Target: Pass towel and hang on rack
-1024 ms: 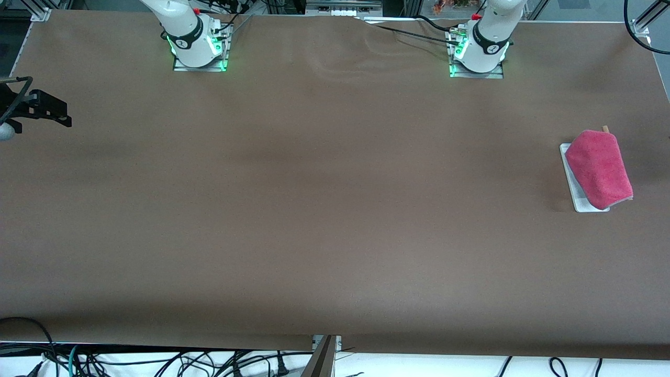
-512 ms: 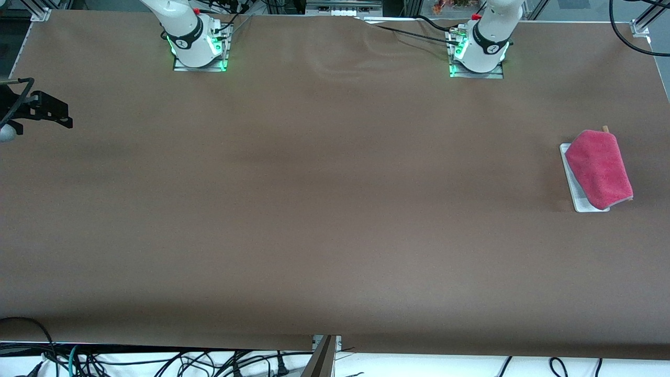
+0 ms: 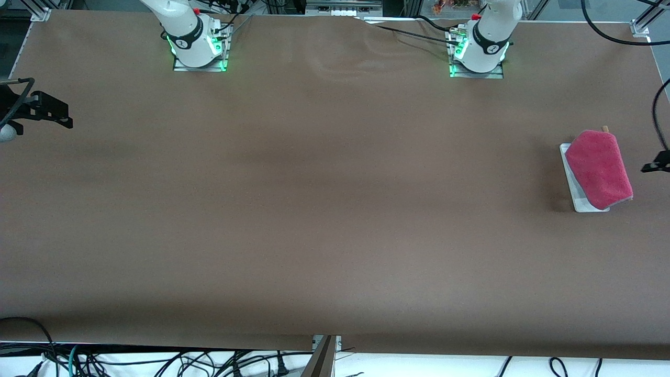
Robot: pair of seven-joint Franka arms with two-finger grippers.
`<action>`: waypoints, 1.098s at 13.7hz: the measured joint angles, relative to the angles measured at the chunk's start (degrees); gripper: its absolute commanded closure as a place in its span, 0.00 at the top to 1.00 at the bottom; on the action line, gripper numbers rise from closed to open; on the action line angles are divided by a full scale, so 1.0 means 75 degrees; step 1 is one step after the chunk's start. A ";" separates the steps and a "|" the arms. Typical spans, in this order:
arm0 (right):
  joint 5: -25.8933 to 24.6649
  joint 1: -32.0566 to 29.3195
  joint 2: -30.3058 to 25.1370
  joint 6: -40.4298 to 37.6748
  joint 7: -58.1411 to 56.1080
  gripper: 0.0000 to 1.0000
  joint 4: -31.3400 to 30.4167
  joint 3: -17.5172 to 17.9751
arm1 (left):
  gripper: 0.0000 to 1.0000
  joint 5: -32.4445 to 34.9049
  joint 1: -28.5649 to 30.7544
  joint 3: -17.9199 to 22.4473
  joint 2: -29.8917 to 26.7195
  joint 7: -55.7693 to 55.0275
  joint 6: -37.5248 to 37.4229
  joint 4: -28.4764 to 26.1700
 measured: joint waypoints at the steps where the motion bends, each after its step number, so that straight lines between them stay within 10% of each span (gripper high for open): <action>1: 0.0000 0.0000 0.0000 0.0002 0.0000 1.00 0.0000 0.0000 | 1.00 -0.0001 -0.0334 -0.0005 -0.0045 -0.0675 -0.0084 -0.0002; 11: 0.0002 0.0000 0.0004 0.0068 0.0000 1.00 0.0000 0.0002 | 1.00 0.0002 -0.1162 -0.1119 -0.1196 -0.5529 -0.0304 -0.0856; 15: 0.0004 0.0000 0.0006 0.0071 0.0000 1.00 -0.0001 0.0005 | 1.00 0.0001 -0.1654 -0.1028 -0.2747 -0.6386 0.0760 -0.2684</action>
